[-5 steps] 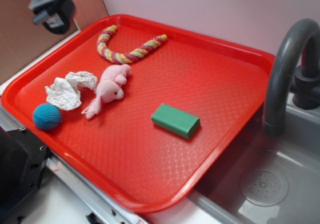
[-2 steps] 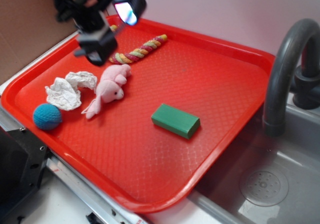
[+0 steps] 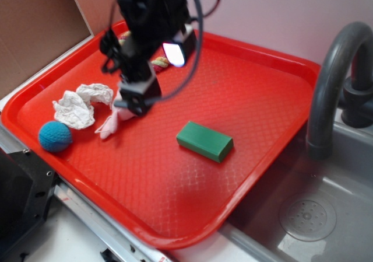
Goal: Grab the green block.
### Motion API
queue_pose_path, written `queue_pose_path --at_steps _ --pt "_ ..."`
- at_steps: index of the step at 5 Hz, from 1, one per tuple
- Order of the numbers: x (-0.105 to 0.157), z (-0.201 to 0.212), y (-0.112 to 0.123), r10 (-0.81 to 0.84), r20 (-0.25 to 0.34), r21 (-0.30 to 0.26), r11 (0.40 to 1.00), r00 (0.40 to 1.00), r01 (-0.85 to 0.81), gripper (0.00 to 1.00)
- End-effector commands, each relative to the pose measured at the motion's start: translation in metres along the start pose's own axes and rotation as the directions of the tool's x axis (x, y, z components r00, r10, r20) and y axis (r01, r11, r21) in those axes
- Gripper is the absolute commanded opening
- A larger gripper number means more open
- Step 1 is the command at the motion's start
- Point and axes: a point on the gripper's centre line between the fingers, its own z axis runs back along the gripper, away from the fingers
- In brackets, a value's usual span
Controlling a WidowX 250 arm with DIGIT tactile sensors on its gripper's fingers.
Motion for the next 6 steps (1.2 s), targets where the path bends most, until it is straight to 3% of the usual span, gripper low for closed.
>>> queue_pose_path --at_steps 1,2,3,4,5,6 --pt "0.014 -0.036 -0.010 -0.021 -0.044 -0.015 1.000 0.999 0.020 1.00" --pt "0.016 -0.053 -0.010 -0.007 -0.119 -0.008 1.000 0.993 0.006 1.00" --pt "0.020 -0.062 -0.013 -0.031 -0.151 -0.004 1.000 0.988 0.031 1.00" --pt "0.025 -0.074 -0.016 -0.062 -0.227 0.021 0.997 0.972 0.068 0.00" --pt "0.031 -0.075 -0.018 -0.072 -0.264 0.045 0.995 0.962 0.087 0.00" --pt "0.032 -0.077 -0.019 -0.059 -0.264 0.048 0.996 0.963 0.074 0.00"
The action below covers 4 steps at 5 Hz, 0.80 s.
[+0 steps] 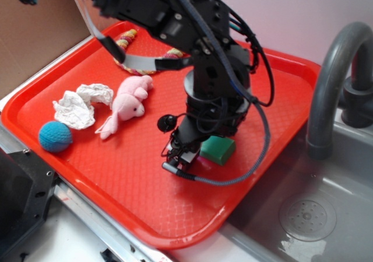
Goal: Grab the green block.
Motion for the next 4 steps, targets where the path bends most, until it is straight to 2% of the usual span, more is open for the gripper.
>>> queue_pose_path --at_steps 1,2,3,4 --pt "-0.015 0.028 -0.002 0.174 0.103 -0.033 0.985 0.979 -0.171 0.00" --pt "-0.044 0.070 0.009 0.418 0.170 -0.076 0.909 0.893 -0.411 0.00" --pt "-0.081 0.109 0.007 0.632 0.263 -0.182 0.774 0.728 -0.606 0.00" --pt "-0.112 0.153 -0.004 0.805 0.233 -0.253 0.592 0.546 -0.765 0.00"
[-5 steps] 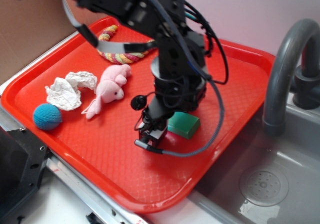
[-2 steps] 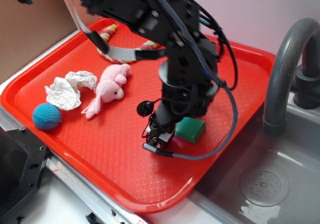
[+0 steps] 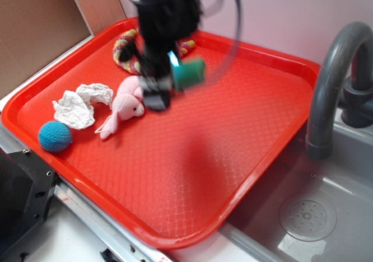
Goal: Grab the green block.
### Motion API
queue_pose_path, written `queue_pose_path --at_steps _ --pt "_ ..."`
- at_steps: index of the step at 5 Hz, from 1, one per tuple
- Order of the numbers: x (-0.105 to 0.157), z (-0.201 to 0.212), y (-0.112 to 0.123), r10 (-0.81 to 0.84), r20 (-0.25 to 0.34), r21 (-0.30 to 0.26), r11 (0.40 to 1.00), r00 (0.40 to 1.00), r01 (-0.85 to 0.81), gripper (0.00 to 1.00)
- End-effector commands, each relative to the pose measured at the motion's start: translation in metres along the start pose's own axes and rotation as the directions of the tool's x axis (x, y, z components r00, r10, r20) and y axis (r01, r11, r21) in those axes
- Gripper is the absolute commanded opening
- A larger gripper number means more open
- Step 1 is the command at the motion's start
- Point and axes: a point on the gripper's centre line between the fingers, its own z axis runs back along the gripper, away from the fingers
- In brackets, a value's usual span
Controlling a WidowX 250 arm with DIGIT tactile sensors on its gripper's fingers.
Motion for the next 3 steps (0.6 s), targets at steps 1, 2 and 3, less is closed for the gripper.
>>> queue_pose_path --at_steps 1,2,3 --pt "-0.0365 0.0908 -0.0128 0.471 0.040 -0.045 0.882 0.881 -0.469 0.00" --pt "-0.0426 0.0995 -0.0119 0.533 -0.002 -0.096 0.842 0.846 -0.530 0.00" --pt "-0.0406 0.0997 -0.0042 0.548 -0.061 -0.055 0.833 0.835 -0.551 0.00"
